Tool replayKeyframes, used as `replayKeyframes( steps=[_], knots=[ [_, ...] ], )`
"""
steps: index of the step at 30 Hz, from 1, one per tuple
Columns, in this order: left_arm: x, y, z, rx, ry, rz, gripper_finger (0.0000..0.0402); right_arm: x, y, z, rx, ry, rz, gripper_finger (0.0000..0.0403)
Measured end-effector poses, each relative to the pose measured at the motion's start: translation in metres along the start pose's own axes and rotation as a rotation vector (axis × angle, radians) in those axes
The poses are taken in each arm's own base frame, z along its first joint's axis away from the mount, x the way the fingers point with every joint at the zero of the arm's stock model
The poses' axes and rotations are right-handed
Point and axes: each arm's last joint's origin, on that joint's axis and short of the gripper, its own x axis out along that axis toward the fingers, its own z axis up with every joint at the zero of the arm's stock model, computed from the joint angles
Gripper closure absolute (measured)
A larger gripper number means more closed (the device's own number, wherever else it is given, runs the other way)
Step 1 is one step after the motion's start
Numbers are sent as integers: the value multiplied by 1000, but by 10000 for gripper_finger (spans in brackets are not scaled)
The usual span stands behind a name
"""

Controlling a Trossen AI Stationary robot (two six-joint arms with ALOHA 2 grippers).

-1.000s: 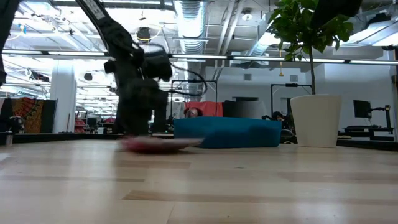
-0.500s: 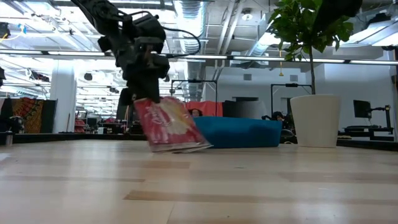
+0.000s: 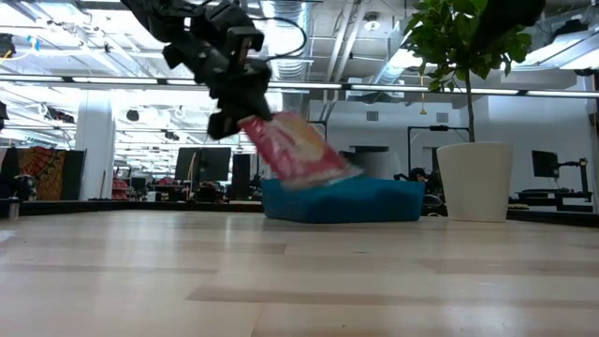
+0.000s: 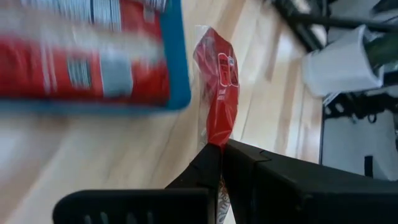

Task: Sort popcorn bags into baskets
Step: Put the red popcorn bag into the blue bin

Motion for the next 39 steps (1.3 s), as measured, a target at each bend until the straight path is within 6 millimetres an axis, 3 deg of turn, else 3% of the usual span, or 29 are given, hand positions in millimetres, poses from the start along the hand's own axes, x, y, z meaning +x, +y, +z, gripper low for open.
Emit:
replayKeyframes(
  steps=[5,10,19,23,31,39],
  knots=[
    [-17,-1,27,52,-97,9,401,0,0,0,-3,3,-4,382],
    [-38,13,47,82,-165,63,401,0,0,0,-3,3,-5,372],
    [-60,39,56,60,-214,135,401,0,0,0,-4,3,-5,379],
    [-54,42,57,73,-203,125,401,1,-2,1,-11,3,-9,383],
    [-21,69,52,-7,-112,108,401,5,-7,6,8,4,-30,368],
    [-15,73,54,20,-138,174,401,5,-8,6,3,10,-36,376]
  ],
)
